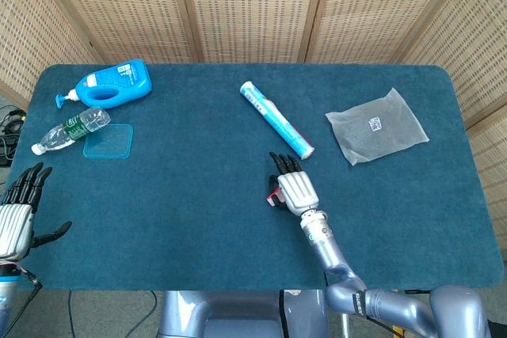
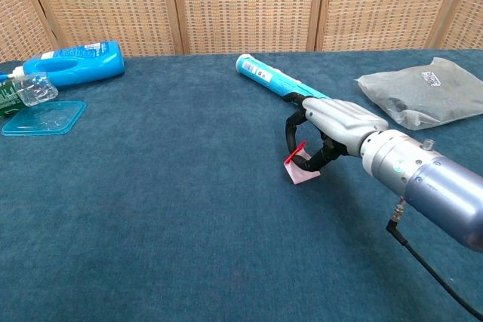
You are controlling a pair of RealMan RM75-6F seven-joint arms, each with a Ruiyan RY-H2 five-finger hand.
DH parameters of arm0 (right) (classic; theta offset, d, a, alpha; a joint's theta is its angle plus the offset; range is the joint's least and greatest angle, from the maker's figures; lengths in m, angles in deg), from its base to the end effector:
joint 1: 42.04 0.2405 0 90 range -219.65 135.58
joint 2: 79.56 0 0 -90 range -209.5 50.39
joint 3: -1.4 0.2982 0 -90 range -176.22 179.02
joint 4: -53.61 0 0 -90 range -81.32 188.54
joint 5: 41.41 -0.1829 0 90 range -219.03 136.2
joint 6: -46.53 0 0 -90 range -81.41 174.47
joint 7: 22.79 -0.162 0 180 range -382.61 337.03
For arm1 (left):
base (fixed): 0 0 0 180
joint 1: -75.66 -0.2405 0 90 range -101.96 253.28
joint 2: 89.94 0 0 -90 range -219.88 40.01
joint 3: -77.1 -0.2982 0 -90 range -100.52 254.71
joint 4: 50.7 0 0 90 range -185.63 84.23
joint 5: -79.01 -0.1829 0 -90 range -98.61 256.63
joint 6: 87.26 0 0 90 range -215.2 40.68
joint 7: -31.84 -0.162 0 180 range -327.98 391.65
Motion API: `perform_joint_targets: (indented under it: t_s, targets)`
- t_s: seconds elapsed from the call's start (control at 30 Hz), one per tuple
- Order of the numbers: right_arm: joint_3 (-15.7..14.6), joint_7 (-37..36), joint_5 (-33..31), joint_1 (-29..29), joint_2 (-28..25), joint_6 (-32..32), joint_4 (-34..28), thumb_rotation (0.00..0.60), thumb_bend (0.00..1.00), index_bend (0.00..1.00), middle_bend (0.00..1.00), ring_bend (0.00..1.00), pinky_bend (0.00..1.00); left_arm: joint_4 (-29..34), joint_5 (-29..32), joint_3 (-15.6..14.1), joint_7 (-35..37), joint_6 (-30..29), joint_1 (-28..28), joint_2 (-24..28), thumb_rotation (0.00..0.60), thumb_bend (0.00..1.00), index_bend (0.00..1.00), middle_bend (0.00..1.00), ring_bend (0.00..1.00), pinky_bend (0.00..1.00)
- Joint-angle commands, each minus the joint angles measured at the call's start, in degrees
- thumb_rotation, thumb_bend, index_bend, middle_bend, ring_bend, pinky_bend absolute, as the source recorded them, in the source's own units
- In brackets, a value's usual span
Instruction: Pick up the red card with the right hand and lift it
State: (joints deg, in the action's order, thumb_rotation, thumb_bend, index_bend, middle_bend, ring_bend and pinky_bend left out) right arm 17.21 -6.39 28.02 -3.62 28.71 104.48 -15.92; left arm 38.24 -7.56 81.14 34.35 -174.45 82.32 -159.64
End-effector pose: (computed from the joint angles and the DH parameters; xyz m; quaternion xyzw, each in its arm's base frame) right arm -0.1618 -0.3680 -0.0781 0.6860 -0.4232 0.4253 0.4116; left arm -0.3315 0.2144 0.1809 -0.5752 -0.3849 -0.4407 0.5717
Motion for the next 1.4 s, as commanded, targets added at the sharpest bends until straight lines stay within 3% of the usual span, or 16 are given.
perform_joint_targets:
  t_s: [0.03,0.43,0.97,1.4]
  targets:
    - [0.41,0.32,0.09,0.46,-0.04,0.62,-0.47,0.6,0.54,0.62,0.07,0.0,0.0,0.01,0.05,0.05,0.09,-0.06,-0.03,0.04,0.6,0.19,0.0,0.0,0.0,0.1]
    - [1.67,-0.17,0.25,0.61,-3.16,3.02,-5.63,0.6,0.54,0.62,0.07,0.0,0.0,-0.01,0.01,0.04,0.23,-0.05,-0.02,0.08,0.6,0.19,0.0,0.0,0.0,0.1]
    - [-0.2,-23.27,4.46,-4.03,-20.33,-1.56,-22.88,0.6,0.53,0.62,0.07,0.0,0.0,0.31,-0.88,-0.4,-1.1,-0.61,-0.19,-0.24,0.6,0.19,0.0,0.0,0.0,0.1]
    - [-4.18,-38.83,11.98,-6.92,-32.38,-2.17,-29.68,0.6,0.53,0.62,0.07,0.0,0.0,0.39,-1.23,-0.44,-1.27,-1.02,-0.31,-0.27,0.6,0.19,0.0,0.0,0.0,0.1]
